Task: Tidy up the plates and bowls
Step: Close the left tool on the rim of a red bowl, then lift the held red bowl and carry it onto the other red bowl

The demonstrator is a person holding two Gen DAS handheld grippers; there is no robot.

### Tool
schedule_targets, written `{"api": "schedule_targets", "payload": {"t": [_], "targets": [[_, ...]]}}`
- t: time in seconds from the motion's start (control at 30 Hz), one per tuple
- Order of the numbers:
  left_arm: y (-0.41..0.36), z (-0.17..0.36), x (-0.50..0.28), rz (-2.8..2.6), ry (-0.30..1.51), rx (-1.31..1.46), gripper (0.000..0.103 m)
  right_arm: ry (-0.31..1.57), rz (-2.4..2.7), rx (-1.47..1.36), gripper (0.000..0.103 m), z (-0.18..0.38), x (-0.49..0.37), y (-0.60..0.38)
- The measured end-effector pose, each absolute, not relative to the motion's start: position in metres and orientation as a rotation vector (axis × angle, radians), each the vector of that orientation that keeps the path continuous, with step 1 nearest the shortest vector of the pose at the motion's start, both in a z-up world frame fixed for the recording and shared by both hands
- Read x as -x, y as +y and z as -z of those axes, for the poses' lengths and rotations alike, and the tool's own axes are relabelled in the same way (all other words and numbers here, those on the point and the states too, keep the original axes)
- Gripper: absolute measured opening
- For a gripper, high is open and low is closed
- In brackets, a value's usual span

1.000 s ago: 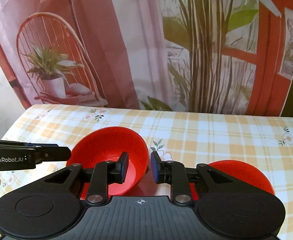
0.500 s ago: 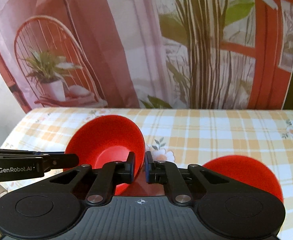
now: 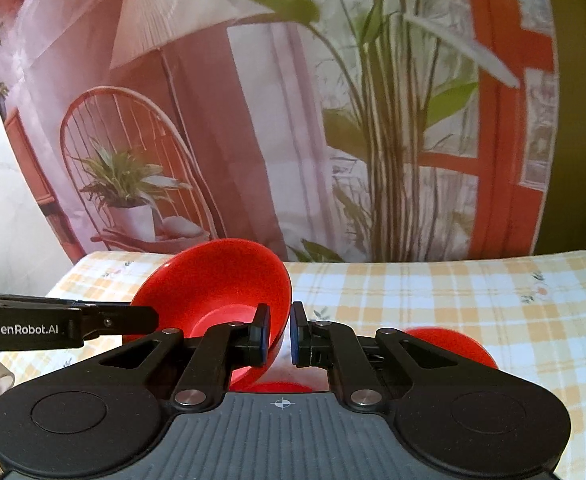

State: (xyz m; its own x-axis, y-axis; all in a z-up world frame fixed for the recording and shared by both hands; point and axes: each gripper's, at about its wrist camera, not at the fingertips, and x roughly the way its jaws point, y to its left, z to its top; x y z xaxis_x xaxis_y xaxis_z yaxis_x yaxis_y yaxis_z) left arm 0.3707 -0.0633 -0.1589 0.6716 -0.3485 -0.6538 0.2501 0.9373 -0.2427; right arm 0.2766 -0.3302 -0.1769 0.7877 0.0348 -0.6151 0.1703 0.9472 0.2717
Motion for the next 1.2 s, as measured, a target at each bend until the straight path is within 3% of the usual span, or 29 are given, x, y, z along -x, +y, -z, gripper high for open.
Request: {"api": "schedule_targets", "payload": {"t": [0.47, 1.2], "targets": [[-0.091, 0.189, -0.343, 0.389, 0.836, 0.04, 0.016, 0.674, 0.132, -0.373, 0.01, 0.203, -0.213, -0.329], [-0.1, 0.208, -0.346, 0.377, 0.887, -0.014, 0.017, 0.707, 0.149, -0.344, 0.013, 0.221, -0.207, -0.322]]}}
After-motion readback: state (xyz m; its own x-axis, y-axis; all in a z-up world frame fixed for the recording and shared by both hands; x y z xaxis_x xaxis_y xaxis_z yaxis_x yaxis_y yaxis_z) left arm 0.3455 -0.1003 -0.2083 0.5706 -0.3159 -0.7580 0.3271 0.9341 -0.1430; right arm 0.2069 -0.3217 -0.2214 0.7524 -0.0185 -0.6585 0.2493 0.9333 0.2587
